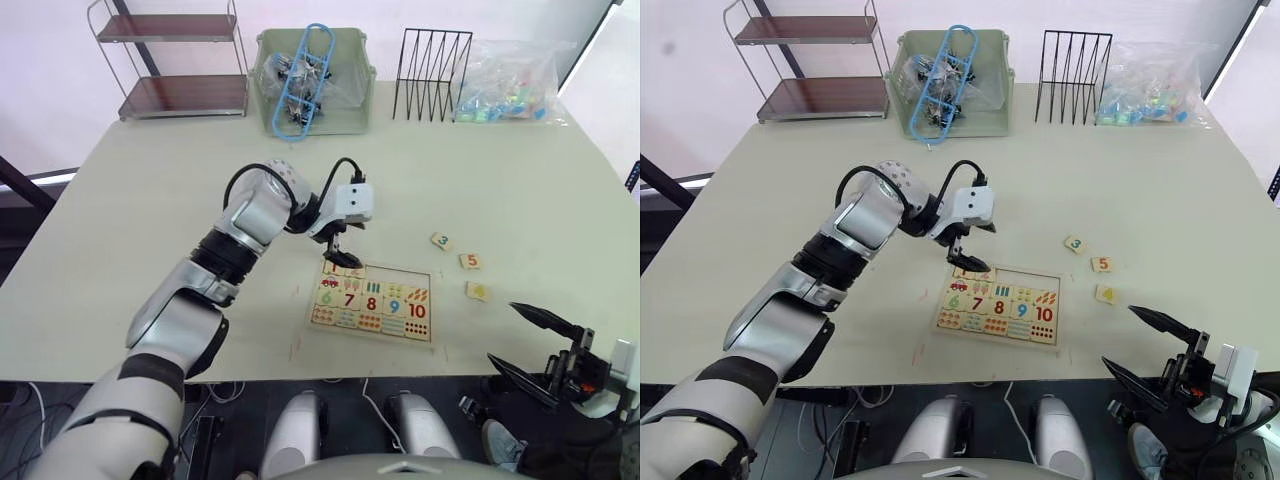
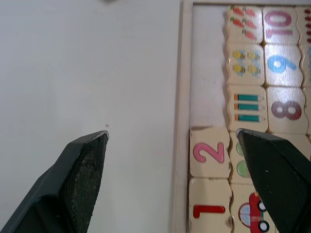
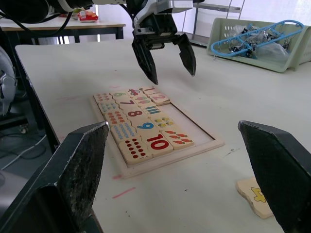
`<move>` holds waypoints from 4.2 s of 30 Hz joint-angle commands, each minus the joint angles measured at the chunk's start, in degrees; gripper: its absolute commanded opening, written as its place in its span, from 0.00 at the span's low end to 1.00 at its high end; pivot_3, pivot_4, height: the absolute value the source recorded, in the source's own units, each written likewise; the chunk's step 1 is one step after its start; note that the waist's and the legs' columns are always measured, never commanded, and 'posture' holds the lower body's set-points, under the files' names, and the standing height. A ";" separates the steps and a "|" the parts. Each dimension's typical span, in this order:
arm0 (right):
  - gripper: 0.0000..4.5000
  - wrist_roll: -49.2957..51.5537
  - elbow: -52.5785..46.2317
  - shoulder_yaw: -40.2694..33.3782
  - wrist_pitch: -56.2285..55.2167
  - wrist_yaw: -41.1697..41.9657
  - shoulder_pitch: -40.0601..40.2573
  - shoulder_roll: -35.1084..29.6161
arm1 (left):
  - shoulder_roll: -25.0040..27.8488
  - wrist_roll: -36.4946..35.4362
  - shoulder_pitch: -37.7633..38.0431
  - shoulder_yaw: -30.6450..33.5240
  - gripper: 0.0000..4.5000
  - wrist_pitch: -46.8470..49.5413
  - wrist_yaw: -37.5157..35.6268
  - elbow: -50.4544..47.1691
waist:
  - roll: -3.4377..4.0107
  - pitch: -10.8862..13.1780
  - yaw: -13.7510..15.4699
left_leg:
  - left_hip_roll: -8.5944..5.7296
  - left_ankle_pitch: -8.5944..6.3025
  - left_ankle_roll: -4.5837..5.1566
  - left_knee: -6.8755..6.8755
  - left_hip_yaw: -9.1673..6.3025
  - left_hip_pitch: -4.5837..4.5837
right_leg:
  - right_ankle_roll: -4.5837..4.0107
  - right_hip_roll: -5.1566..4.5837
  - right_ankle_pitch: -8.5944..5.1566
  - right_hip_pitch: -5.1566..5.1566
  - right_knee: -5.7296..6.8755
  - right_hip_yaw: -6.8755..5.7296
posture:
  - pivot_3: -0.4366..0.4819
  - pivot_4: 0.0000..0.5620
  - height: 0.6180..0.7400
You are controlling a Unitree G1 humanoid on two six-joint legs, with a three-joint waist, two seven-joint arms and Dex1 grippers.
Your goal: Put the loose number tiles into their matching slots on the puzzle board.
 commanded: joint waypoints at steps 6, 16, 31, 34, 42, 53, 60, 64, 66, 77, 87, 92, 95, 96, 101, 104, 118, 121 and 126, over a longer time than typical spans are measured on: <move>1.00 0.24 -0.89 -0.67 -0.66 -0.38 0.04 -0.09 | -1.36 -3.23 1.59 3.99 0.60 -4.66 2.16 -0.08 | 0.00 0.00 0.00 | 0.00 0.00 0.00 0.00 0.00 0.00 | 0.00 0.00 0.00 0.00 0.00 0.00 | 0.48 0.27 1.00; 1.00 0.22 -0.41 -0.78 -1.04 -0.26 0.14 0.03 | -1.55 -8.12 6.74 8.52 0.01 -12.63 1.88 1.61 | 0.00 0.00 0.00 | 0.00 0.00 0.00 0.01 0.00 0.01 | 0.00 -0.01 0.00 0.00 0.02 0.00 | 0.48 0.27 1.00; 1.00 0.59 -0.16 -1.07 -0.74 0.16 -0.42 -0.59 | 0.16 -9.88 11.21 9.99 0.01 -20.60 -0.29 5.69 | 0.01 0.00 -0.01 | 0.00 0.00 0.00 0.01 0.01 0.02 | 0.00 0.00 0.01 0.00 0.03 0.00 | 0.48 0.27 1.00; 1.00 0.62 -0.38 -1.12 -0.46 -0.02 -0.59 -0.84 | 0.46 -9.28 11.90 9.53 0.01 -21.92 -0.19 6.78 | 0.01 0.00 0.00 | 0.00 0.00 0.00 0.02 0.01 0.02 | 0.00 0.00 0.01 0.00 0.03 0.00 | 0.48 0.27 1.00; 1.00 0.68 -0.51 -1.29 -0.29 -0.12 -0.29 -1.10 | 0.22 -6.47 12.85 7.66 0.01 -24.08 0.45 10.07 | 0.01 -0.01 0.00 | -0.01 0.00 0.00 0.02 0.00 0.02 | 0.00 0.00 0.01 0.00 0.03 0.00 | 0.48 0.27 1.00; 1.00 0.94 -1.34 -1.29 -0.17 -0.86 0.36 -0.69 | -0.11 -10.62 12.47 11.67 0.01 -21.87 -0.38 8.43 | 0.01 -0.01 0.00 | 0.00 0.00 0.00 0.02 0.00 0.03 | 0.00 -0.01 0.01 0.01 0.04 0.00 | 0.48 0.27 1.00; 1.00 2.13 -2.54 -2.13 2.21 -3.74 0.63 -0.86 | 1.68 -17.38 17.48 18.63 0.01 -14.85 2.53 -0.30 | 0.02 -0.01 -0.19 | 0.02 0.00 0.00 0.02 0.00 0.03 | 0.00 -0.01 0.01 0.00 0.06 0.00 | 0.48 0.27 1.00; 1.00 2.58 -2.38 -3.72 3.73 -5.15 0.24 -1.84 | 3.60 -21.88 23.35 23.55 0.01 -11.12 4.63 -7.00 | 0.03 -0.01 -0.14 | 0.06 0.00 0.00 0.01 -0.02 0.05 | -0.01 -0.02 0.01 0.00 0.08 0.00 | 0.48 0.27 1.00; 1.00 2.57 -2.31 -4.19 4.43 -5.63 -0.20 -2.21 | 4.68 -23.09 25.97 25.04 0.01 -8.43 6.28 -9.52 | 0.02 -0.01 -0.03 | 0.10 0.00 0.00 0.01 -0.03 0.05 | -0.01 -0.03 0.01 0.00 0.09 -0.02 | 0.48 0.27 1.00; 1.00 1.05 5.27 -6.40 7.91 -6.72 -4.28 -5.08 | 7.41 -27.80 47.89 36.57 0.01 -5.60 19.90 -26.06 | 0.08 -0.03 0.40 | 0.19 0.00 -0.01 0.00 -0.06 0.12 | -0.02 -0.14 0.01 0.10 0.04 -0.07 | 0.48 0.27 1.00; 1.00 -2.66 12.16 -5.70 7.71 -7.04 -8.21 -6.32 | 9.13 -33.30 65.53 47.33 0.60 -4.02 24.32 -35.91 | 0.12 -0.02 -0.02 | 0.24 0.00 -0.01 -0.04 -0.01 0.19 | -0.05 -0.21 0.00 0.11 0.02 -0.07 | 0.48 0.27 1.00; 1.00 -3.75 13.63 -6.11 7.59 -6.92 -8.96 -7.07 | 8.35 -35.51 74.38 52.71 0.99 -5.55 24.91 -38.12 | 0.14 -0.03 -0.03 | 0.23 0.00 -0.01 -0.06 0.01 0.19 | -0.12 -0.22 -0.05 0.11 -0.01 -0.08 | 0.48 0.27 1.00; 1.00 -4.57 14.50 -6.67 7.07 -7.02 -8.87 -7.56 | 6.82 -37.95 78.63 55.66 0.99 -5.94 25.62 -39.57 | 0.14 -0.03 0.00 | 0.24 -0.01 -0.01 -0.07 0.07 0.19 | -0.14 -0.25 -0.06 0.11 -0.06 -0.06 | 0.48 0.27 1.00; 1.00 -4.67 14.82 -6.82 6.95 -6.95 -8.86 -7.72 | 6.55 -38.36 79.32 55.96 0.99 -6.05 25.75 -40.00 | 0.14 -0.03 0.13 | 0.24 -0.01 -0.01 -0.07 0.07 0.19 | -0.15 -0.26 -0.07 0.11 -0.07 -0.07 | 0.48 0.27 1.00; 1.00 -4.61 15.65 -7.14 6.63 -6.46 -9.18 -8.17 | 4.70 -39.84 82.95 58.42 0.99 -7.33 27.15 -41.25 | 0.13 -0.04 0.11 | 0.24 -0.01 -0.01 -0.06 0.09 0.19 | -0.26 -0.26 -0.13 0.12 -0.10 -0.07 | 0.48 0.27 1.00; 1.00 -4.21 15.24 -6.78 7.33 -6.36 -9.41 -8.18 | 4.61 -39.94 83.14 58.73 0.99 -7.96 27.62 -40.89 | 0.13 -0.04 0.06 | 0.25 -0.01 -0.01 -0.06 0.10 0.20 | -0.26 -0.23 -0.14 0.12 -0.10 -0.07 | 0.48 0.27 1.00; 1.00 -4.74 14.18 -6.52 8.86 -7.01 -10.87 -8.47 | 5.24 -41.88 82.52 58.93 0.99 -7.52 28.30 -40.70 | 0.13 -0.04 -0.03 | 0.25 -0.01 -0.01 -0.06 0.12 0.19 | -0.26 -0.21 -0.14 0.12 -0.11 -0.06 | 0.48 0.27 1.00; 1.00 -4.73 13.87 -6.47 8.78 -7.14 -10.79 -8.38 | 5.48 -42.14 82.66 58.91 0.99 -7.62 27.87 -40.70 | 0.13 -0.04 -0.02 | 0.25 -0.01 -0.01 -0.06 0.12 0.19 | -0.26 -0.21 -0.14 0.12 -0.11 -0.06 | 0.48 0.27 1.00; 1.00 -4.78 13.60 -6.25 8.54 -7.19 -10.58 -8.10 | 5.73 -42.41 82.57 58.73 0.99 -7.77 27.81 -40.54 | 0.13 -0.04 -0.02 | 0.26 -0.01 -0.01 -0.06 0.12 0.19 | -0.26 -0.21 -0.14 0.12 -0.12 -0.06 | 0.48 0.27 1.00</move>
